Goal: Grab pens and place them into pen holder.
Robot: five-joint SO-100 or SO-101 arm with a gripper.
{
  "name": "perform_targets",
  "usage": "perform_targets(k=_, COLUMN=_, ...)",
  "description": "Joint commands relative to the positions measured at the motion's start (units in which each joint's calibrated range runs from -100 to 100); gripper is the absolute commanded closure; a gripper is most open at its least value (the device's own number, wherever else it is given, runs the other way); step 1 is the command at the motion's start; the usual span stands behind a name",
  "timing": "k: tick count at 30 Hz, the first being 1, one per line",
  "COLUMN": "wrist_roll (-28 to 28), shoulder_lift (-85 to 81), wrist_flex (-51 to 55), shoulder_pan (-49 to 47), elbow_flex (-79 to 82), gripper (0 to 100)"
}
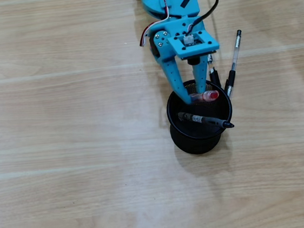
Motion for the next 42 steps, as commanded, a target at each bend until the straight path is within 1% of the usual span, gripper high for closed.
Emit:
perform_targets(k=1, wrist_roll=-0.32, shoulder_lift=-0.03, wrist_flex=-1.17, shoulder_pan=-0.78, elbow_flex=1.86, gripper=98)
perform_targets(k=3, wrist_roll=-0.32, shoulder_lift=-0.03, wrist_flex=-1.17, shoulder_pan=-1.02, elbow_flex=3.4, gripper=96)
perform_targets(k=6, wrist_roll=-0.16, shoulder_lift=-0.62, wrist_flex=-1.94, shoulder_pan=-1.67, elbow_flex=5.48, gripper=89)
perform_targets(k=12, wrist_roll=0.36, shoulder_lift=-0.79, wrist_flex=-1.94, shoulder_pan=-1.83, elbow_flex=3.85, gripper=89)
perform_targets(k=17, wrist_roll=6.58, shoulder_lift=-8.15, wrist_flex=-0.65, shoulder_pan=-2.96, elbow_flex=1.41, gripper=89)
perform_targets(k=18, wrist_roll=7.89, shoulder_lift=-10.26, wrist_flex=1.49, shoulder_pan=-3.2, elbow_flex=1.41, gripper=89)
perform_targets(k=19, wrist_roll=8.99, shoulder_lift=-12.46, wrist_flex=5.53, shoulder_pan=-3.52, elbow_flex=0.95, gripper=89)
perform_targets(k=21, wrist_roll=10.66, shoulder_lift=-16.51, wrist_flex=18.0, shoulder_pan=-4.33, elbow_flex=-1.04, gripper=89)
perform_targets(k=24, wrist_roll=12.65, shoulder_lift=-20.74, wrist_flex=42.15, shoulder_pan=-4.57, elbow_flex=-6.83, gripper=89)
perform_targets(k=26, wrist_roll=12.54, shoulder_lift=-21.33, wrist_flex=59.08, shoulder_pan=-4.57, elbow_flex=-11.36, gripper=89)
perform_targets(k=27, wrist_roll=11.97, shoulder_lift=-21.16, wrist_flex=66.73, shoulder_pan=-4.57, elbow_flex=-13.53, gripper=89)
perform_targets(k=29, wrist_roll=8.94, shoulder_lift=-20.06, wrist_flex=79.54, shoulder_pan=-5.06, elbow_flex=-15.98, gripper=89)
perform_targets(k=30, wrist_roll=6.32, shoulder_lift=-19.22, wrist_flex=84.61, shoulder_pan=-6.1, elbow_flex=-16.34, gripper=89)
perform_targets(k=32, wrist_roll=0.47, shoulder_lift=-17.19, wrist_flex=90.54, shoulder_pan=-8.76, elbow_flex=-16.07, gripper=88)
perform_targets(k=35, wrist_roll=-5.91, shoulder_lift=-12.71, wrist_flex=91.14, shoulder_pan=-14.65, elbow_flex=-15.43, gripper=88)
perform_targets(k=37, wrist_roll=-9.15, shoulder_lift=-8.99, wrist_flex=88.73, shoulder_pan=-17.96, elbow_flex=-14.62, gripper=88)
perform_targets(k=39, wrist_roll=-11.4, shoulder_lift=-4.76, wrist_flex=83.66, shoulder_pan=-20.94, elbow_flex=-13.35, gripper=88)
perform_targets(k=42, wrist_roll=-12.39, shoulder_lift=1.32, wrist_flex=73.26, shoulder_pan=-23.52, elbow_flex=-10.73, gripper=88)
